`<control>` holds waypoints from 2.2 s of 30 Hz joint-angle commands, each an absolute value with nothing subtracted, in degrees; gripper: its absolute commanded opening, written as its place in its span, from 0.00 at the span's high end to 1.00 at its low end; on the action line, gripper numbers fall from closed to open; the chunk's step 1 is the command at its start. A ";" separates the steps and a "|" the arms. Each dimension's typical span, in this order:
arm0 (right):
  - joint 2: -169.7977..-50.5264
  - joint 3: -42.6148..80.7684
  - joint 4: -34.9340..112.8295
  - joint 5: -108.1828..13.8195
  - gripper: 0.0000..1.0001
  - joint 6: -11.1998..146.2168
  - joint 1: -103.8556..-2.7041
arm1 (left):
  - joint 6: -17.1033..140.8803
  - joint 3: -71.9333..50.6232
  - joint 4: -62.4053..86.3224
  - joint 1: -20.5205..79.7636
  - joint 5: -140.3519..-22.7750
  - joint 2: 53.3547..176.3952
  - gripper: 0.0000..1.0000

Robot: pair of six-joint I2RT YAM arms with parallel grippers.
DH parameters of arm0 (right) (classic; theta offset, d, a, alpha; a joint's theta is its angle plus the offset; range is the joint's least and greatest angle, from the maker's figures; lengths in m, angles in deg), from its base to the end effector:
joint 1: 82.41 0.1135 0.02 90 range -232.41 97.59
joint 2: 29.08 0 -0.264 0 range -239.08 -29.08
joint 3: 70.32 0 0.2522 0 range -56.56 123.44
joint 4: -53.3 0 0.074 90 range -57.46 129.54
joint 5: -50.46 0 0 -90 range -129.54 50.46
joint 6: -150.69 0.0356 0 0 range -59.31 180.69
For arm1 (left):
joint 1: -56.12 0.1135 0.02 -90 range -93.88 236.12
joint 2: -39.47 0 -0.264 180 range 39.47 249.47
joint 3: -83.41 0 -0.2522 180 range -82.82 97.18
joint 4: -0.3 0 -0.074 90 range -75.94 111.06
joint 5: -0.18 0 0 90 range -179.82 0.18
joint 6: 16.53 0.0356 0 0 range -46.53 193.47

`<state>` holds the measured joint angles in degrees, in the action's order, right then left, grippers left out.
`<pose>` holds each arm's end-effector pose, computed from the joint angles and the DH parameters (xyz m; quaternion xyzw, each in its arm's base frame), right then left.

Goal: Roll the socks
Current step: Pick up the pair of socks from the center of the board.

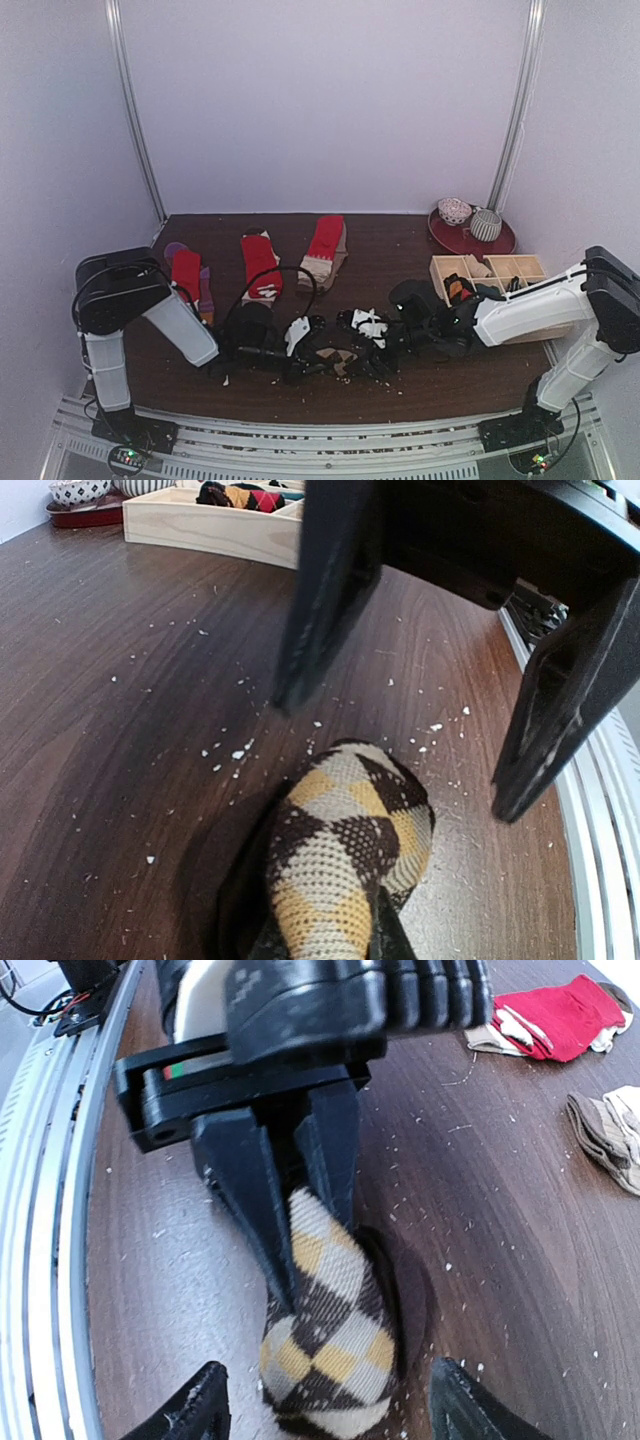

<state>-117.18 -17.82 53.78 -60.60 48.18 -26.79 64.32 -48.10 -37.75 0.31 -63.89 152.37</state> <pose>0.1611 0.2581 0.1689 -0.5585 0.6756 0.3173 0.3618 0.1707 -0.2789 0.0822 0.4365 0.7135 -0.4367 0.3311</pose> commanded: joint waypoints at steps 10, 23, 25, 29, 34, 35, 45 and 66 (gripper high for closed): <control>-126.12 -9.80 45.31 -65.27 0.27 50.18 -29.14 | 64.05 -50.25 -16.74 0.53 -66.49 159.46 1.00; -132.82 -6.22 42.44 -72.83 0.26 51.73 -33.93 | 64.57 -50.04 -16.34 0.55 -66.31 159.95 1.00; -133.16 -6.88 42.64 -73.78 0.26 52.13 -34.84 | 64.67 -49.98 -16.22 0.57 -66.36 160.04 1.00; -131.70 -8.64 43.30 -73.38 0.26 52.75 -35.65 | 64.92 -49.68 -15.84 0.56 -66.27 160.39 1.00; -129.17 -9.20 43.83 -74.35 0.26 53.01 -37.21 | 65.11 -49.51 -15.64 0.57 -66.40 160.56 1.00; -129.30 -9.00 43.58 -74.82 0.25 52.92 -37.45 | 65.18 -49.38 -15.58 0.57 -66.43 160.58 1.00; -135.11 -8.77 46.88 -79.96 0.26 55.03 -37.84 | 65.51 -49.02 -15.30 0.57 -66.11 160.92 1.00; -134.09 -12.60 51.68 -80.66 0.78 63.61 -37.84 | 66.72 -47.00 -14.05 0.57 -70.32 158.28 0.77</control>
<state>-133.44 -10.47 52.69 -83.31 59.79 -37.55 64.69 -44.83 -36.48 0.77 -62.54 154.45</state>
